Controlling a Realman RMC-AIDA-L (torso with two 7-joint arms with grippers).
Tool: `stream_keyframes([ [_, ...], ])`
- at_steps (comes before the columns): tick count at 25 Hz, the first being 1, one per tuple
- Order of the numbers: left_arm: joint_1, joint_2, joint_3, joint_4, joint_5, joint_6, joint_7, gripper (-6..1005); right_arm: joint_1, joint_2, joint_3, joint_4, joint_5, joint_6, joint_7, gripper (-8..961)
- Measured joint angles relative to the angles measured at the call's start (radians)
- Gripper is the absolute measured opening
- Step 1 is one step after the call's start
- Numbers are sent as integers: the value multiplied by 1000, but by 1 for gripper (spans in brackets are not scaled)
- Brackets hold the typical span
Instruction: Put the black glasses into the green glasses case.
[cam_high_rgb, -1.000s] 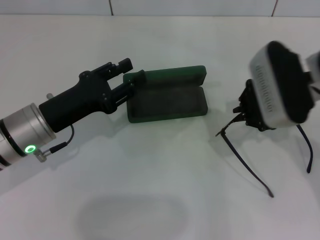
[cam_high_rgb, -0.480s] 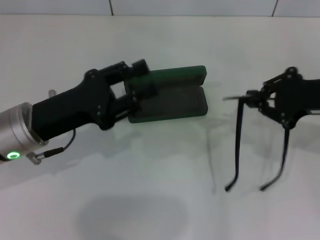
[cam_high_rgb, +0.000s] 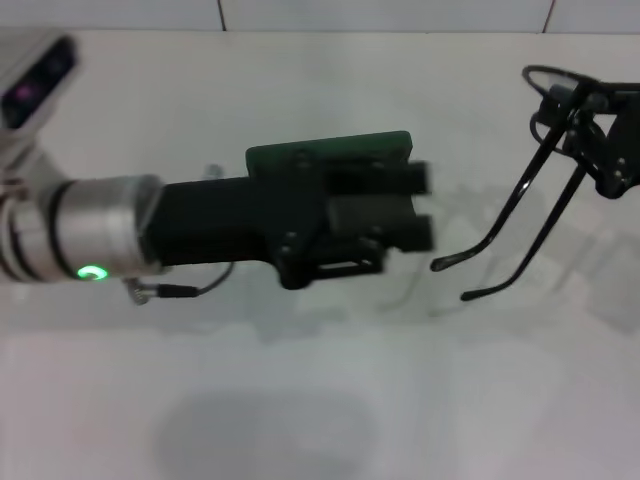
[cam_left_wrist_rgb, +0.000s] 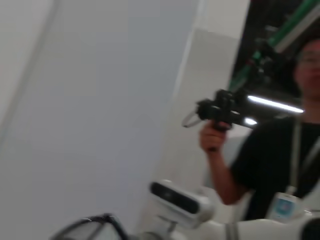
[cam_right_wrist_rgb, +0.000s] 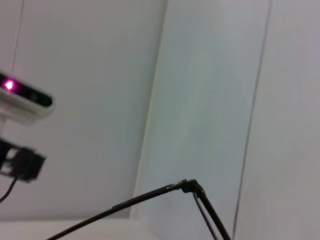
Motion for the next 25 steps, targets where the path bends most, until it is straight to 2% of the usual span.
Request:
stream_keyframes([
  [1, -34, -4, 27, 0, 7, 0, -30, 532, 12, 1, -1, 36, 24, -5, -26, 97],
  [5, -85, -16, 73, -1, 8, -1, -68, 531, 64, 3, -6, 139, 51, -10, -73, 98],
  [10, -140, -25, 106, -4, 8, -5, -112, 532, 95, 7, -32, 190, 58, -15, -107, 98],
  [15, -153, -27, 110, -14, 8, -20, -133, 532, 104, 8, -98, 197, 88, -16, -132, 98],
  [17, -149, -28, 112, -16, 8, -35, -138, 532, 104, 8, -156, 197, 128, -28, -143, 98],
  [25, -140, -30, 127, -47, 9, -68, -140, 532, 105, 8, -191, 203, 134, -80, -133, 97],
])
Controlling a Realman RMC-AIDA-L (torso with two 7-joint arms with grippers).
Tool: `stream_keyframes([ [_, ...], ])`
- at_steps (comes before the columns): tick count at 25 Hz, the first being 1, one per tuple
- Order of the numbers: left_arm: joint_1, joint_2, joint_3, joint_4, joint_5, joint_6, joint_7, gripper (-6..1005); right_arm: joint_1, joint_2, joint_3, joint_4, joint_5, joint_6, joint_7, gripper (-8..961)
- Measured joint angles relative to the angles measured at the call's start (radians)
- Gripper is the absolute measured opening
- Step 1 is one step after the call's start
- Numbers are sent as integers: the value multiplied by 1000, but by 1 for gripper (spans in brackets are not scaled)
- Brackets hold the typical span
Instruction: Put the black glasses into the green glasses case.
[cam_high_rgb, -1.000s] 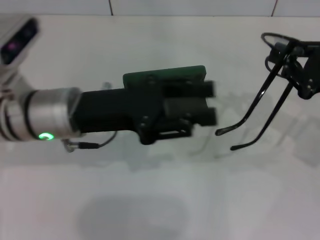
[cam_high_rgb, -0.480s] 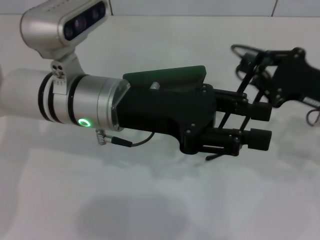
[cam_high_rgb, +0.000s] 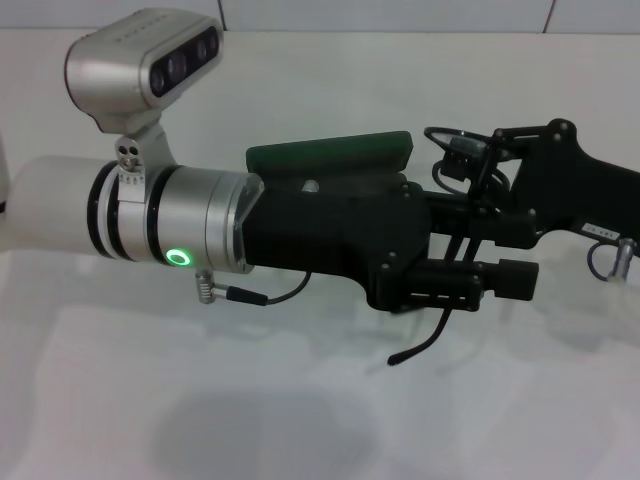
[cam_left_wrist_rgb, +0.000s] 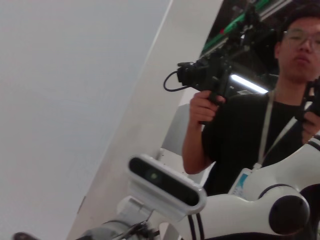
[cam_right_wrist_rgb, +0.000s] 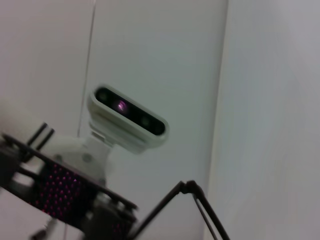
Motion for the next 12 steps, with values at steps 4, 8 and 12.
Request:
stream_keyframes([
  [4, 9, 0, 0, -5, 0, -8, 0, 532, 6, -5, -1, 19, 0, -34, 31, 98],
  [8, 9, 1, 0, -5, 0, -8, 0, 532, 7, -8, -1, 21, -18, -38, 63, 98],
  [12, 10, 1, 0, -5, 0, -8, 0, 532, 8, -12, -19, 24, -31, -41, 84, 97],
])
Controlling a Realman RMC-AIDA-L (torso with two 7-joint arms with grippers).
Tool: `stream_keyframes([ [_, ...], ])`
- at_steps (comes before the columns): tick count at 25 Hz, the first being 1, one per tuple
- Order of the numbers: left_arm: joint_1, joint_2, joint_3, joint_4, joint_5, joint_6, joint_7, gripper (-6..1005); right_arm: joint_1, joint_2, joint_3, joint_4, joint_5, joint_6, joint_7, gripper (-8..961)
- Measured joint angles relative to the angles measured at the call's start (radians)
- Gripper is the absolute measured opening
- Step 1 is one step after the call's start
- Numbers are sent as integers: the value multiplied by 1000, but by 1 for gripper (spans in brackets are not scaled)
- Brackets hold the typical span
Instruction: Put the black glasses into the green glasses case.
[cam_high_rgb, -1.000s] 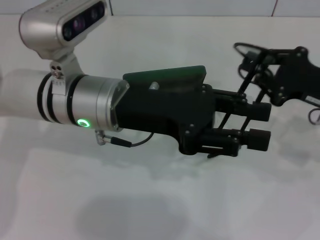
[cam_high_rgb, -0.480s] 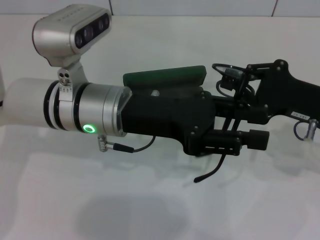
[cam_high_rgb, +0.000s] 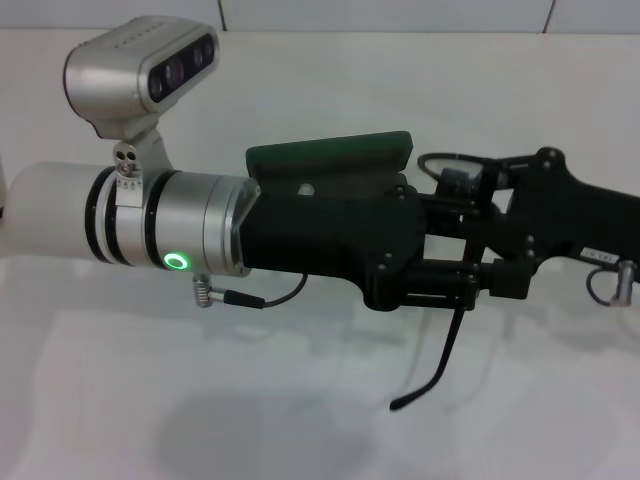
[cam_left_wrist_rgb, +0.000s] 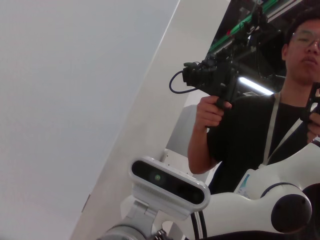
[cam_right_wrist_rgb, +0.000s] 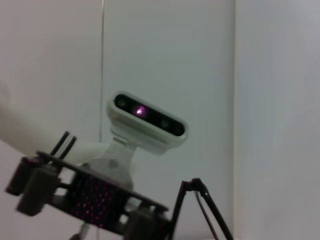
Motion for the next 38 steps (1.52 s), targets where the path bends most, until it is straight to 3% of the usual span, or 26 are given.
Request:
stream_keyframes([
  [20, 17, 0, -6, 0, -7, -18, 0, 531, 22, -17, 24, 19, -44, -45, 114, 95],
  [38, 23, 3, -11, 0, -10, -56, -8, 531, 18, -13, 33, 24, -43, -59, 114, 93],
])
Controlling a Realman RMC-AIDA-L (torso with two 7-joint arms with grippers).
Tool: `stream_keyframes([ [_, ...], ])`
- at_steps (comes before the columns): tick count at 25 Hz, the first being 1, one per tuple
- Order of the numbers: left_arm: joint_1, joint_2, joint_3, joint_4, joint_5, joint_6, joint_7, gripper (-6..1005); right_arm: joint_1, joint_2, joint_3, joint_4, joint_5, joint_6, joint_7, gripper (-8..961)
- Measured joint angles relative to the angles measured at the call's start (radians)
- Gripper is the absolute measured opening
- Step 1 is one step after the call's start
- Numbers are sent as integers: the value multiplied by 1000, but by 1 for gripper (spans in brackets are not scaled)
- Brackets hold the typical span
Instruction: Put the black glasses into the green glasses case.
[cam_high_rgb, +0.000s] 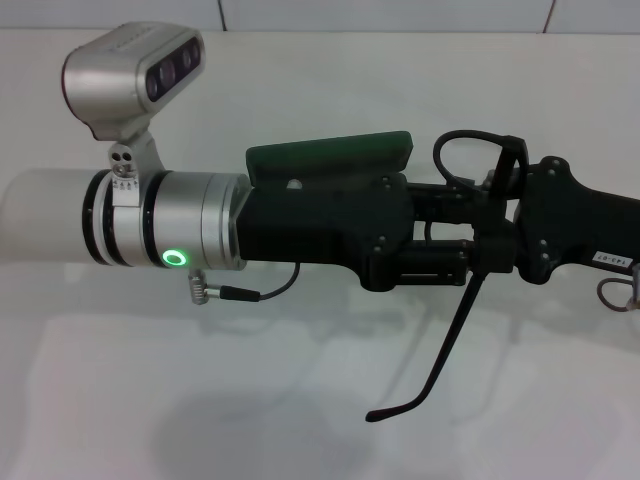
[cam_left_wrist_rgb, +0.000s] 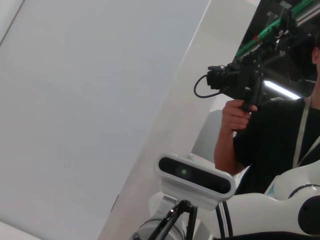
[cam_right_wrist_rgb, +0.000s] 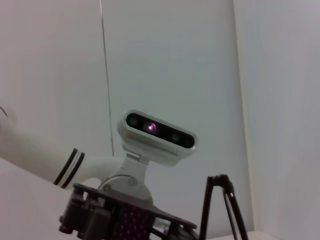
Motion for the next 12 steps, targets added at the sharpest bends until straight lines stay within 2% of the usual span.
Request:
stream_keyframes([
  [6, 3, 3, -1, 6, 0, 16, -10, 532, -3, -4, 68, 28, 3, -1, 0, 92],
  [12, 32, 25, -12, 23, 1, 34, -19, 532, -24, -16, 185, 38, 6, -73, -3, 91],
])
